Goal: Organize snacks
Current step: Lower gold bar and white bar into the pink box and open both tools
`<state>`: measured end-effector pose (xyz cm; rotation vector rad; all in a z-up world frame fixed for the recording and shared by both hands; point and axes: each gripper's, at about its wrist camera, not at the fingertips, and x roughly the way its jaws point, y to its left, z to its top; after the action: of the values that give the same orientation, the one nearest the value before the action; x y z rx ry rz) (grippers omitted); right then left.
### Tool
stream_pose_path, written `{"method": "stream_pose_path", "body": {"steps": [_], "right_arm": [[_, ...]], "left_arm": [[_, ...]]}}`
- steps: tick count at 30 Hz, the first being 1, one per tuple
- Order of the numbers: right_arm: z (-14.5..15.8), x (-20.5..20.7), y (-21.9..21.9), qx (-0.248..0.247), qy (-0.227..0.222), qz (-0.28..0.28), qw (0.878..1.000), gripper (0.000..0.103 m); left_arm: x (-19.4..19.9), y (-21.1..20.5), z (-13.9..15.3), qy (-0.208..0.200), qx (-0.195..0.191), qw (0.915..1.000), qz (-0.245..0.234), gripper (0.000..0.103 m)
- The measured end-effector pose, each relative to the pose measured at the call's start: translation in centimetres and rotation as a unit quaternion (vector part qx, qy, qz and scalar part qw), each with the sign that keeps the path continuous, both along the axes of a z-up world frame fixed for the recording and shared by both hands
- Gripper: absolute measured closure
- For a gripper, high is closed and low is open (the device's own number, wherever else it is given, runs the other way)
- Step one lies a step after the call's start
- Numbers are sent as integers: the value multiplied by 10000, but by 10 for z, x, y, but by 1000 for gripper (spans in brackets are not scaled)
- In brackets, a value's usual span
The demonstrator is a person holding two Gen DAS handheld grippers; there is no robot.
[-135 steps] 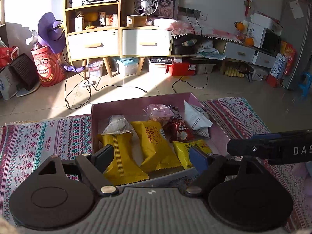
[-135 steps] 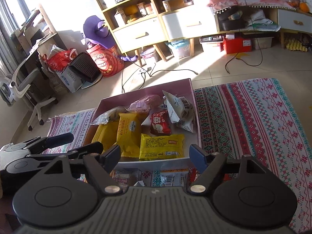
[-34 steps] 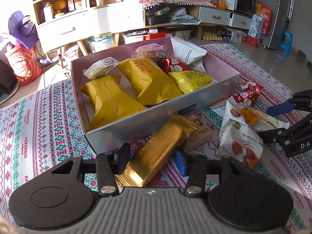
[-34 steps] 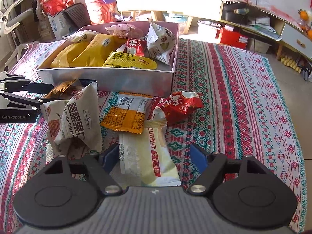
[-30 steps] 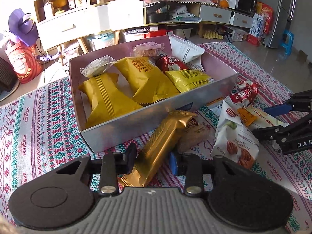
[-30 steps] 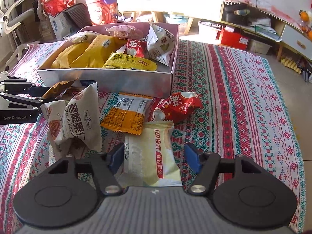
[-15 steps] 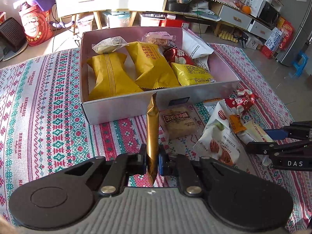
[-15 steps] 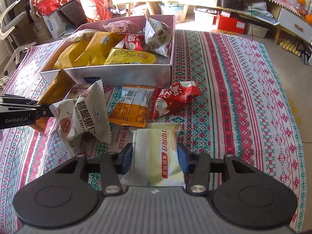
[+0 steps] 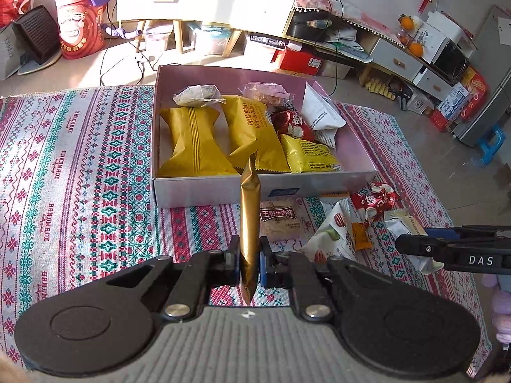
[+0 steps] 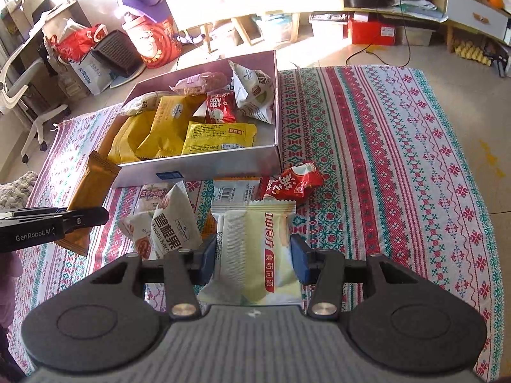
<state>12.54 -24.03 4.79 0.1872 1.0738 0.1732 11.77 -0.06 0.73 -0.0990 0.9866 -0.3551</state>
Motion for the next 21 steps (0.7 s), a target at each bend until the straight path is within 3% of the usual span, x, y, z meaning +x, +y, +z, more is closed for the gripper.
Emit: {"method": "stream_pose_path", "body": {"steps": [9, 21], "right_arm": [[15, 46, -3, 445, -314, -150, 9984, 59], [-9, 93, 1, 818, -267, -210, 9961, 59]], "left_arm": [[40, -8, 15, 22, 158, 9996, 215, 89], [116, -38, 0, 164, 688, 9968, 372, 88]]}}
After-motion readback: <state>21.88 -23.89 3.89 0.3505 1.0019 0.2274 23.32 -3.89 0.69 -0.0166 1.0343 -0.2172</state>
